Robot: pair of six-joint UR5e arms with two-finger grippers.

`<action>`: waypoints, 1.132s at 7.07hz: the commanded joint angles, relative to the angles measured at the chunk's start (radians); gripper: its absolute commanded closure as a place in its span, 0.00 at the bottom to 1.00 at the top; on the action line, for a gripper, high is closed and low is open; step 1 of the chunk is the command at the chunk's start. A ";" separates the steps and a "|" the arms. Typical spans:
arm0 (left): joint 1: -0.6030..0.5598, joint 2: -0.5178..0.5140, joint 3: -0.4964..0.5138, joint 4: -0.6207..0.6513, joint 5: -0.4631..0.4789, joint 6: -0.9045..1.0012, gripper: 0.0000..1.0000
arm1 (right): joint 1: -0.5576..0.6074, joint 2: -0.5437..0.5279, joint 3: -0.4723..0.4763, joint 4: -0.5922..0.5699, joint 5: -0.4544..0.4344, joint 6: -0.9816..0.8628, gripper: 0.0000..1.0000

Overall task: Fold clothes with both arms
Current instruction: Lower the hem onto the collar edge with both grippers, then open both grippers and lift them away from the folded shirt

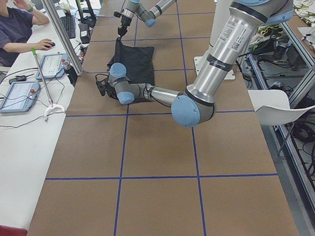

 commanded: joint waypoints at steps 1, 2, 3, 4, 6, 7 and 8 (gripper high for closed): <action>0.001 -0.007 -0.002 0.000 0.000 -0.001 0.37 | -0.008 0.016 0.000 0.000 0.003 0.002 0.93; 0.003 -0.007 -0.004 0.000 0.000 0.002 0.01 | -0.008 0.019 -0.004 -0.003 0.003 0.008 0.01; 0.003 -0.008 -0.010 0.000 0.000 0.004 0.00 | -0.008 0.024 -0.005 -0.006 0.003 0.007 0.00; 0.001 -0.007 -0.013 0.000 0.000 0.007 0.00 | -0.008 0.039 -0.003 -0.041 0.003 0.004 0.00; -0.008 -0.004 -0.043 0.003 0.001 0.010 0.00 | -0.005 0.053 -0.003 -0.064 0.013 0.007 0.00; -0.014 -0.004 -0.063 0.004 0.003 0.010 0.00 | -0.005 0.056 0.005 -0.064 0.047 0.007 0.00; -0.017 -0.004 -0.073 0.006 0.003 0.010 0.00 | -0.005 0.063 0.008 -0.064 0.059 0.013 0.00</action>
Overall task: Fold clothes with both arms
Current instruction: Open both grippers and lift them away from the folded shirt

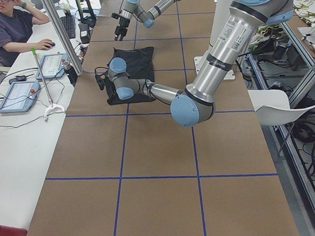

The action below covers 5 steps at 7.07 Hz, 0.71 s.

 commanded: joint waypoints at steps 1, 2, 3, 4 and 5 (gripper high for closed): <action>-0.007 0.002 -0.027 0.003 0.001 -0.001 0.00 | 0.001 0.003 0.006 -0.003 0.021 0.008 0.00; -0.007 0.002 -0.041 0.008 0.001 -0.001 0.00 | -0.004 -0.009 0.006 -0.004 0.023 0.008 0.00; -0.007 0.002 -0.044 0.010 0.001 -0.001 0.00 | -0.004 -0.011 0.006 -0.011 0.079 0.011 0.00; -0.007 0.002 -0.044 0.011 -0.001 -0.001 0.00 | 0.000 -0.012 0.022 -0.059 0.136 0.011 0.00; -0.005 0.002 -0.043 0.011 -0.001 -0.001 0.00 | -0.001 -0.016 0.066 -0.171 0.148 0.011 0.00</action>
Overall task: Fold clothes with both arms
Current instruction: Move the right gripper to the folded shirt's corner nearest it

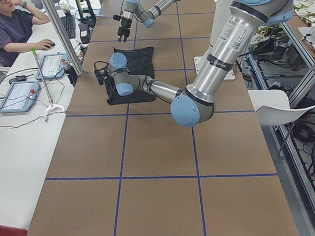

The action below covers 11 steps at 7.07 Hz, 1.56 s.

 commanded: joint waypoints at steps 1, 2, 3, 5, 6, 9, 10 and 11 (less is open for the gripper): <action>0.000 0.000 -0.005 0.002 -0.002 -0.002 0.00 | 0.002 -0.003 0.109 -0.226 0.066 0.000 0.00; -0.002 0.008 -0.029 0.005 -0.002 -0.002 0.00 | 0.002 -0.009 0.193 -0.367 0.104 -0.003 0.00; -0.003 0.008 -0.031 0.005 -0.004 -0.002 0.00 | -0.001 -0.016 0.230 -0.429 0.130 -0.009 0.00; -0.005 0.008 -0.032 0.005 -0.004 -0.006 0.00 | -0.039 -0.071 0.246 -0.428 0.192 -0.013 0.00; -0.003 0.009 -0.032 0.005 -0.004 -0.006 0.00 | -0.076 -0.101 0.264 -0.430 0.192 -0.013 0.00; -0.002 0.011 -0.035 0.005 -0.001 -0.011 0.00 | -0.148 -0.189 0.307 -0.422 0.180 -0.015 0.00; -0.002 0.011 -0.037 0.005 -0.001 -0.011 0.00 | -0.156 -0.195 0.306 -0.422 0.178 -0.020 0.00; -0.002 0.011 -0.037 0.005 0.001 -0.012 0.00 | -0.162 -0.197 0.300 -0.422 0.173 -0.021 0.00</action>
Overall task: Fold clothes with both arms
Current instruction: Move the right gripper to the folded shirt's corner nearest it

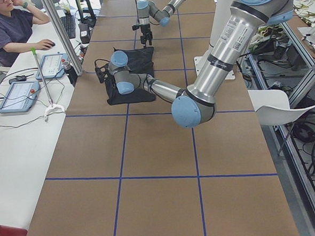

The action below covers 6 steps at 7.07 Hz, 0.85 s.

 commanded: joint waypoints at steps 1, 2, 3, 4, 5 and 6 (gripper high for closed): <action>0.000 0.000 -0.001 0.000 0.001 -0.001 0.00 | -0.016 -0.004 -0.004 0.000 -0.012 -0.003 0.01; 0.000 0.000 -0.001 0.000 0.001 -0.001 0.00 | -0.016 -0.003 0.002 0.000 -0.011 -0.003 0.15; 0.000 0.002 -0.001 0.000 0.003 -0.001 0.00 | -0.020 -0.004 -0.002 0.000 -0.018 -0.001 0.40; 0.000 0.002 0.001 0.000 0.003 -0.001 0.00 | -0.025 -0.006 -0.007 -0.001 -0.040 -0.003 0.48; 0.002 0.002 0.001 0.000 0.003 -0.001 0.00 | -0.025 -0.018 -0.007 0.000 -0.040 -0.006 0.47; 0.002 0.002 0.001 0.000 0.003 -0.001 0.00 | -0.023 -0.023 -0.007 0.000 -0.038 -0.018 0.46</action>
